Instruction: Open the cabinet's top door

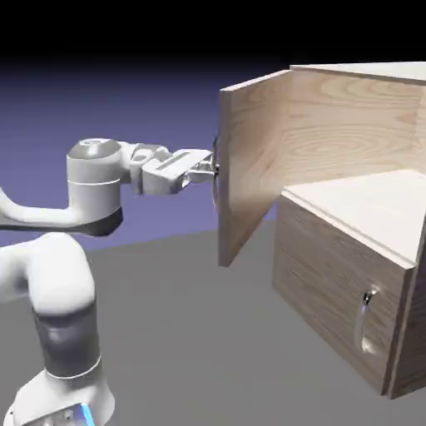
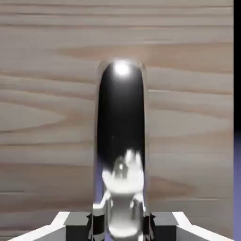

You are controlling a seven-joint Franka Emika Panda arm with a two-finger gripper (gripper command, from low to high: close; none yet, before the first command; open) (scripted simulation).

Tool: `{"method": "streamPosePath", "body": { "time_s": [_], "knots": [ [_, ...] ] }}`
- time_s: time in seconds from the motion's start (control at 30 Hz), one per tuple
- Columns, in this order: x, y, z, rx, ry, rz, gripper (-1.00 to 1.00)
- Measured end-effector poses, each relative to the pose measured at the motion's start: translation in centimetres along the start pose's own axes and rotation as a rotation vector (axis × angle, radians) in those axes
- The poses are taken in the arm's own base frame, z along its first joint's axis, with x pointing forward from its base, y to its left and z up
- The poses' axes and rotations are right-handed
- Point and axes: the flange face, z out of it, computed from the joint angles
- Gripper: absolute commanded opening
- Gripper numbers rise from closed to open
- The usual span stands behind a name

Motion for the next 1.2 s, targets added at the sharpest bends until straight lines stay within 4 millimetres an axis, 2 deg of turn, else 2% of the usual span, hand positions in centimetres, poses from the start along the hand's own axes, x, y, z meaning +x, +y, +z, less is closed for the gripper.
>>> {"method": "streamPosePath", "body": {
  "time_s": [0.37,0.73,0.97,1.2],
  "knots": [
    [-2.7,-2.7,-8.2,-0.143,0.142,0.000,-1.00],
    [-7.7,-7.7,-17.2,-0.326,0.325,0.000,-1.00],
    [-11.2,-11.2,-21.4,-0.427,0.426,0.000,-1.00],
    [-14.6,-14.6,-24.5,-0.518,0.517,0.000,-1.00]
  ]
}}
